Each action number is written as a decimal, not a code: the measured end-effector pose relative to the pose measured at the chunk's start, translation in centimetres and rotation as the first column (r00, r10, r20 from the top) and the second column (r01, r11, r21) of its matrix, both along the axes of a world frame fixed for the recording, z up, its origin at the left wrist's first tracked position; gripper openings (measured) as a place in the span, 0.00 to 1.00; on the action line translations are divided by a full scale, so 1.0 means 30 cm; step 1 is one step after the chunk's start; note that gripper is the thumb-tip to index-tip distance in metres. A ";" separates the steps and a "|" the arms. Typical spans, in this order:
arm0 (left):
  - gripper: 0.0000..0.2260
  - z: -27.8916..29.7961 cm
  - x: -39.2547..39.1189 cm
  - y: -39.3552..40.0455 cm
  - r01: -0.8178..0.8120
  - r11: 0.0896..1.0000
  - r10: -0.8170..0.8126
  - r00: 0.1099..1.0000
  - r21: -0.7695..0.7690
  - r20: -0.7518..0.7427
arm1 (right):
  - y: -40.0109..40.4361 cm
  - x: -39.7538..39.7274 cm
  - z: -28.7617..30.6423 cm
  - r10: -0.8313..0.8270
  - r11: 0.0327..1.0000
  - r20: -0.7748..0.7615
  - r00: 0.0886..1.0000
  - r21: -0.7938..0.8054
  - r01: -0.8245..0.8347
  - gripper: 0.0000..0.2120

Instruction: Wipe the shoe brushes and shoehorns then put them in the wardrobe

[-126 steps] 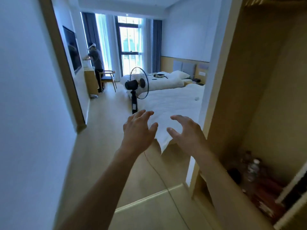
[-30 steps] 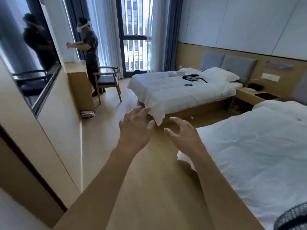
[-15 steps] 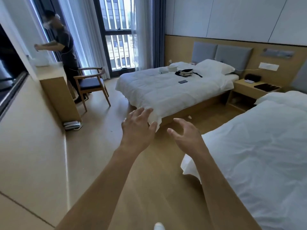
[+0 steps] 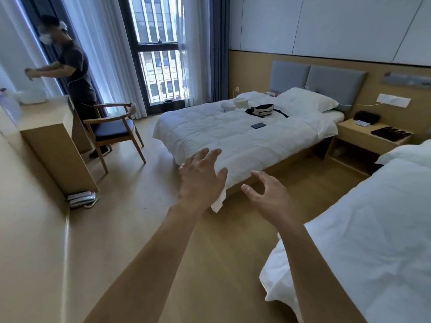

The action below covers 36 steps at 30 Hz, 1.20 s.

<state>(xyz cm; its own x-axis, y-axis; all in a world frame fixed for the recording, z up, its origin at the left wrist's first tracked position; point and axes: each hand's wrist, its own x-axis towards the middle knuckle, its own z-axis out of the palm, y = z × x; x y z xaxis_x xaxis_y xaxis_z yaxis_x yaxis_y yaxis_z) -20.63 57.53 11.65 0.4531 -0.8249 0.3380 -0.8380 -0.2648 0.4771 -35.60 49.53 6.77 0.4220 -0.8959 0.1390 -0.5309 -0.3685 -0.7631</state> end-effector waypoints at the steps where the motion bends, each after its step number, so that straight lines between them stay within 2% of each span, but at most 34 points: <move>1: 0.22 -0.007 0.015 -0.060 0.022 1.000 -0.022 1.000 0.005 -0.002 | -0.052 0.009 -0.008 -0.020 1.000 -0.007 1.000 0.009 0.020 0.26; 10: 0.22 -0.081 0.138 -0.683 0.268 0.963 -0.266 0.963 0.028 -0.051 | -0.522 0.062 -0.082 -0.272 0.962 -0.021 0.962 0.011 0.273 0.25; 19: 0.22 -0.036 0.242 -1.331 0.522 0.852 -0.522 0.853 0.047 -0.006 | -1.007 0.172 -0.018 -0.553 0.831 -0.110 0.826 -0.006 0.556 0.26; 27: 0.22 -0.103 0.215 -1.767 0.667 0.741 -0.667 0.744 0.081 -0.033 | -1.350 0.159 -0.057 -0.667 0.736 -0.169 0.725 0.000 0.677 0.26; 36: 0.22 -0.172 0.118 -2.311 0.656 0.746 -0.662 0.749 0.115 0.025 | -1.916 0.060 -0.156 -0.685 0.718 -0.127 0.717 0.051 0.694 0.26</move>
